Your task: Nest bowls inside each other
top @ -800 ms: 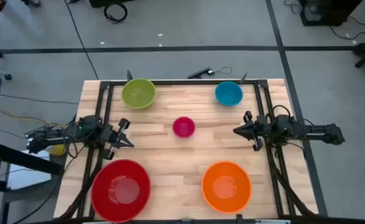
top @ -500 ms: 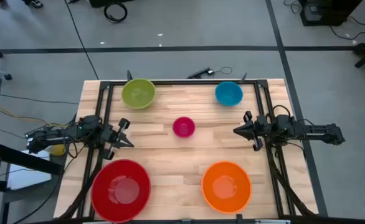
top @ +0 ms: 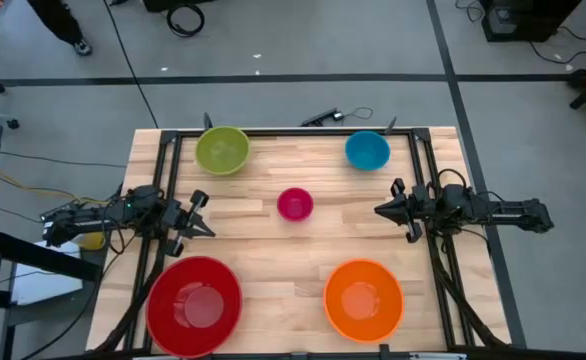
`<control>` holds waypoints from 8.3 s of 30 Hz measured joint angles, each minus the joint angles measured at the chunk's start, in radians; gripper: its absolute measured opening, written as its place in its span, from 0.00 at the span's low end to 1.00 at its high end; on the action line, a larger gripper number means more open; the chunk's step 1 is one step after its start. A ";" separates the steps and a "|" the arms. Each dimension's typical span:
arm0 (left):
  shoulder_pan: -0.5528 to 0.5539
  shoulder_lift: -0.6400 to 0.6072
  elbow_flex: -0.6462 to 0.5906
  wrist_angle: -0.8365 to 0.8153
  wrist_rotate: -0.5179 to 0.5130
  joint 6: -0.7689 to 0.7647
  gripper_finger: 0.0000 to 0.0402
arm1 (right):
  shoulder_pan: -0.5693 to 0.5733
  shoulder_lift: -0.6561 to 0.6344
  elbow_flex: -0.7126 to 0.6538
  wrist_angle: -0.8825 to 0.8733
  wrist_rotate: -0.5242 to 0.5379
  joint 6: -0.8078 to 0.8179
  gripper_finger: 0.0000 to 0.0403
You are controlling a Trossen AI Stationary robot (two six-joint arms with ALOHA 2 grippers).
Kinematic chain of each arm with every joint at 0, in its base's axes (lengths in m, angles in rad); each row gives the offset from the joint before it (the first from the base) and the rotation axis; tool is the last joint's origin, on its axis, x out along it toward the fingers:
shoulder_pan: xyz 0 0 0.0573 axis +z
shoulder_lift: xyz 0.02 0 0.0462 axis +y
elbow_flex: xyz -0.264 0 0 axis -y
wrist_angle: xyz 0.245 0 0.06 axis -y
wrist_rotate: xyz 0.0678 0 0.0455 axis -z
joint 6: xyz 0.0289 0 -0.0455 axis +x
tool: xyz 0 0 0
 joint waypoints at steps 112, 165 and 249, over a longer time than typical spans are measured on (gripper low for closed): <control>0.001 0.568 0.424 -0.086 -0.603 -0.701 0.25 | -0.137 0.374 0.094 0.192 0.272 0.995 0.10; -0.194 1.222 0.603 0.306 -0.485 -0.700 0.40 | 0.453 1.233 0.862 -0.960 -0.077 0.758 0.55; -0.037 0.668 0.603 -0.130 -0.540 -0.609 0.40 | 0.187 2.422 2.329 -0.604 0.050 0.349 0.44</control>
